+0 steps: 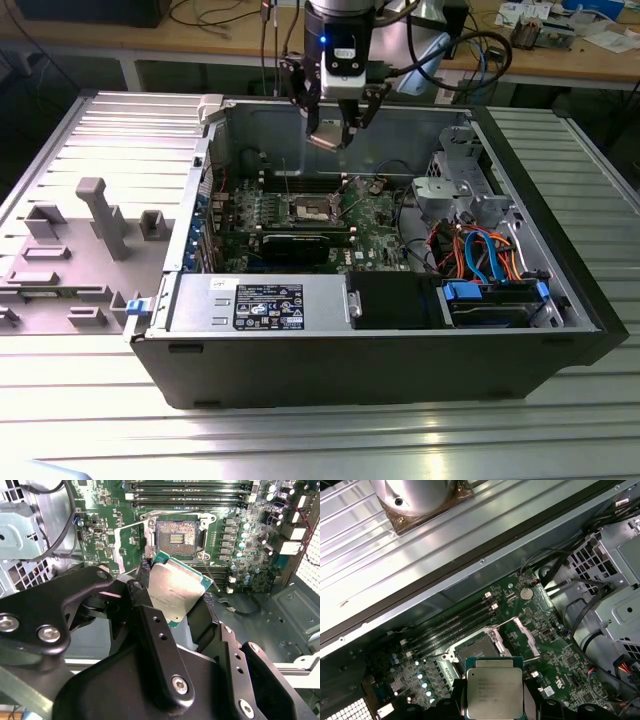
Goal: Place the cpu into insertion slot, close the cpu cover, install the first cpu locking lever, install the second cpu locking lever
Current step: 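Place the cpu into insertion slot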
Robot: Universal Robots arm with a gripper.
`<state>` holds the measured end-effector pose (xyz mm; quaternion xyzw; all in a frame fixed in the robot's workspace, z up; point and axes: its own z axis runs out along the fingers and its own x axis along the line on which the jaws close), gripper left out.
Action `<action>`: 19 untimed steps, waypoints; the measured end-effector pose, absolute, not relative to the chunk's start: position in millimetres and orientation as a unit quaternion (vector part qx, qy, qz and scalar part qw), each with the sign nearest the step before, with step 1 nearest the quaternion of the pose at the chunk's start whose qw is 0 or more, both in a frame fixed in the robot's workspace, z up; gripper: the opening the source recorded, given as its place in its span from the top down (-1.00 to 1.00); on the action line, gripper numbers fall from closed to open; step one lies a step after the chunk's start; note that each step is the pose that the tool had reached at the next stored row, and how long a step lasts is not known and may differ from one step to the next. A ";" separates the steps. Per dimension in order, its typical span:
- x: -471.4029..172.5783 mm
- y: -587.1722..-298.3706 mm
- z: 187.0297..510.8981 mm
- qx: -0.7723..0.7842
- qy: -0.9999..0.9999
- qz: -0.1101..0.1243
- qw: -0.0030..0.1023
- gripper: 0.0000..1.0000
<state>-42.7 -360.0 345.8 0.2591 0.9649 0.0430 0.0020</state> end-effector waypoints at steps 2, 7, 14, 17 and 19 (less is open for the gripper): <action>-42.8 -360.0 344.0 0.269 0.962 0.043 0.002 -0.09; -42.8 -360.0 340.5 0.291 0.956 0.043 0.003 -0.09; -42.8 -359.9 340.4 0.291 0.956 0.043 0.003 -0.09; -42.8 -359.9 339.6 0.301 0.953 0.043 0.004 -0.09; -42.9 -360.0 338.2 0.313 0.949 0.043 0.004 -0.09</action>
